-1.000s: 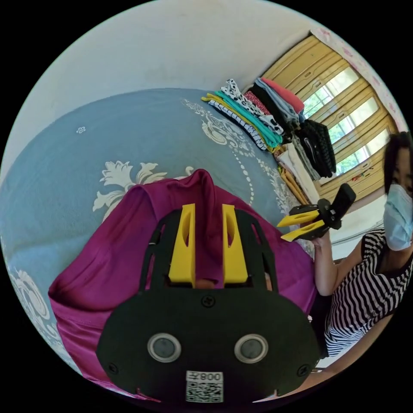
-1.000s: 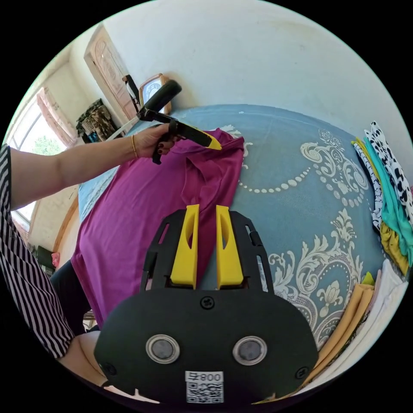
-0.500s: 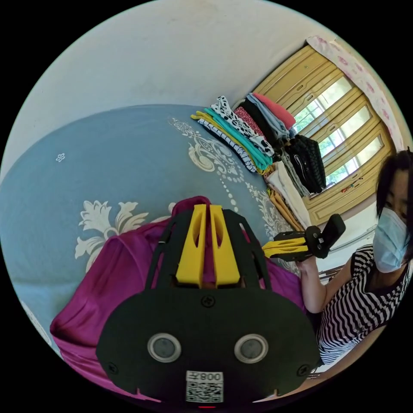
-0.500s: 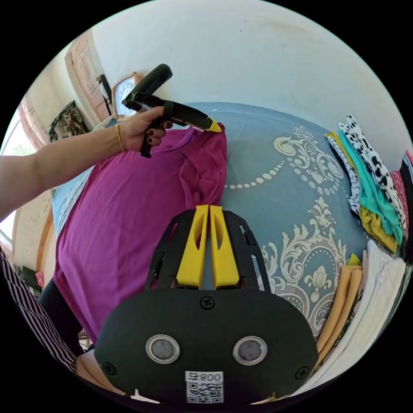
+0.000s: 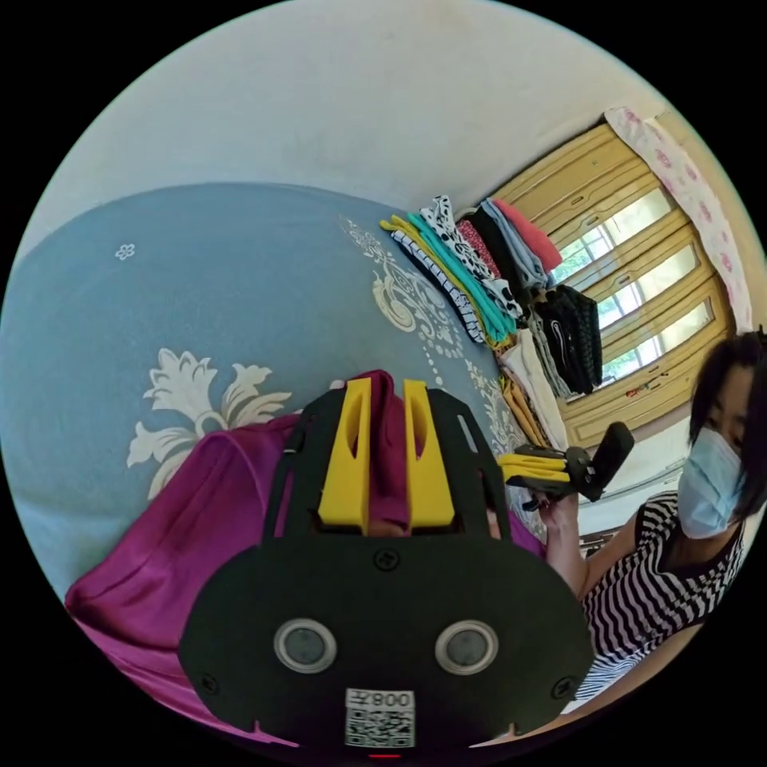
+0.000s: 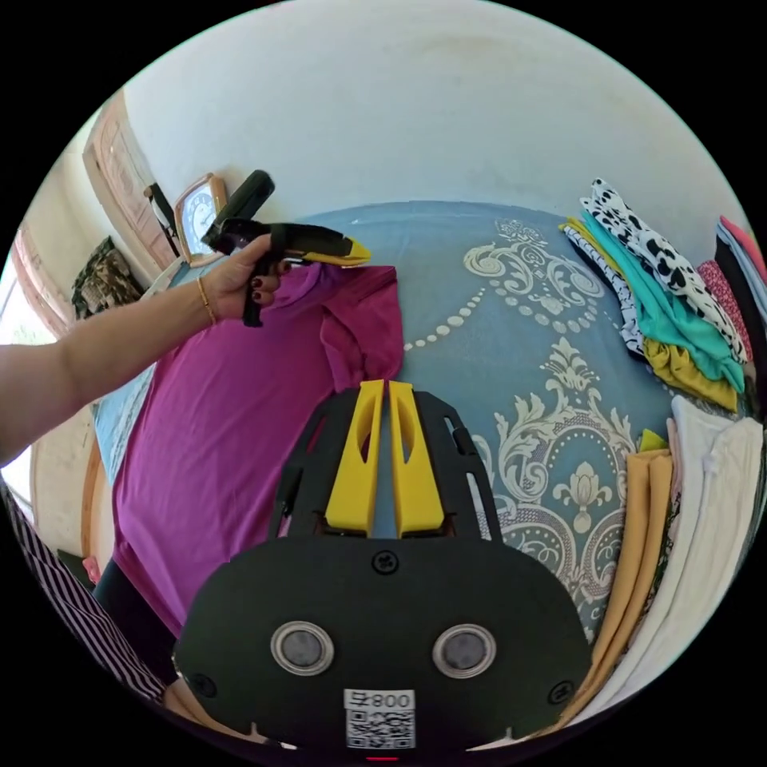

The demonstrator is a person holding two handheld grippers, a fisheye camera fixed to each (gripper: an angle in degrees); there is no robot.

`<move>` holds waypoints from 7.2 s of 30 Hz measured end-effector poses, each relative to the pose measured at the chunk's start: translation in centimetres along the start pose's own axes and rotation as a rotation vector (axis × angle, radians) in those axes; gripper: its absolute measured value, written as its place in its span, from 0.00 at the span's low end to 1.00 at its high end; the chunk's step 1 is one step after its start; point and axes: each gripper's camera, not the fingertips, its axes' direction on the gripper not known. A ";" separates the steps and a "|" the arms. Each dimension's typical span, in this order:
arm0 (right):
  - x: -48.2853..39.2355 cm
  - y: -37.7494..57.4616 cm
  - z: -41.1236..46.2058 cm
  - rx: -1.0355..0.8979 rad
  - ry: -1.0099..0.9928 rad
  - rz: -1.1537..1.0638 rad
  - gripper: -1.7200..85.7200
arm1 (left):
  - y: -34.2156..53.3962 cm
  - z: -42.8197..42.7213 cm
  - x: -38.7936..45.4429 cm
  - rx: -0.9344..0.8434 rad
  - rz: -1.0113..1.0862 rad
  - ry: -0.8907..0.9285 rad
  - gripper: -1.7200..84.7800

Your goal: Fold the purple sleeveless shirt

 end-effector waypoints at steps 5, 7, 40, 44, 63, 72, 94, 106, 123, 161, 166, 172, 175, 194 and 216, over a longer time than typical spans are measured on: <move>-0.1 -0.6 -0.6 0.030 -0.055 -0.013 0.07 | 2.8 3.3 5.8 -0.165 0.181 0.069 0.10; -0.1 -0.8 -0.1 -0.014 -0.030 -0.009 0.08 | 4.2 5.3 8.0 -0.238 0.238 0.062 0.10; -0.4 -1.3 -2.9 0.115 -0.069 -0.150 0.02 | 3.5 7.5 14.1 -0.114 0.149 -0.412 0.05; -0.8 -1.7 -0.4 -0.011 -0.150 -0.211 0.02 | 3.3 7.9 14.3 -0.132 0.117 -0.407 0.04; 2.0 -3.4 2.6 -0.082 -0.182 -0.107 0.04 | 1.3 6.7 22.4 -0.118 0.114 -0.430 0.02; 2.0 -4.4 7.1 -0.190 -0.185 -0.109 0.06 | -0.3 3.8 26.6 -0.104 0.100 -0.439 0.02; 2.9 -4.9 16.2 -0.227 -0.155 -0.007 0.09 | 0.4 -6.5 42.3 -0.189 0.159 -0.168 0.02; -0.1 -5.3 19.7 -0.006 -0.090 -0.037 0.09 | 9.2 -28.4 45.8 0.227 -0.249 -0.282 0.05; -16.0 -12.6 36.7 -0.183 -0.303 -0.470 0.09 | 22.4 -49.1 46.0 0.509 -0.835 -0.422 0.10; -30.7 -29.1 68.2 -0.349 -0.564 -0.845 0.03 | 20.3 -48.3 65.5 0.555 -0.488 -0.544 0.03; -24.0 -28.9 68.8 -0.403 -0.542 -0.733 0.03 | 16.0 -41.2 69.4 0.248 -0.260 -0.676 0.03; -20.5 -29.5 68.4 -0.377 -0.507 -0.629 0.05 | 14.4 -34.4 72.0 0.063 -0.152 -0.782 0.03; -21.8 -29.8 68.6 -0.388 -0.514 -0.669 0.07 | 14.3 -32.1 72.6 0.024 -0.143 -0.795 0.03; -21.2 -35.7 69.4 -0.459 -0.595 -0.706 0.05 | 13.2 -21.5 74.2 -0.116 -0.057 -1.021 0.03; -23.5 -34.9 59.2 -0.415 -0.571 -0.724 0.02 | 12.7 -21.4 68.9 0.040 -0.228 -0.793 0.02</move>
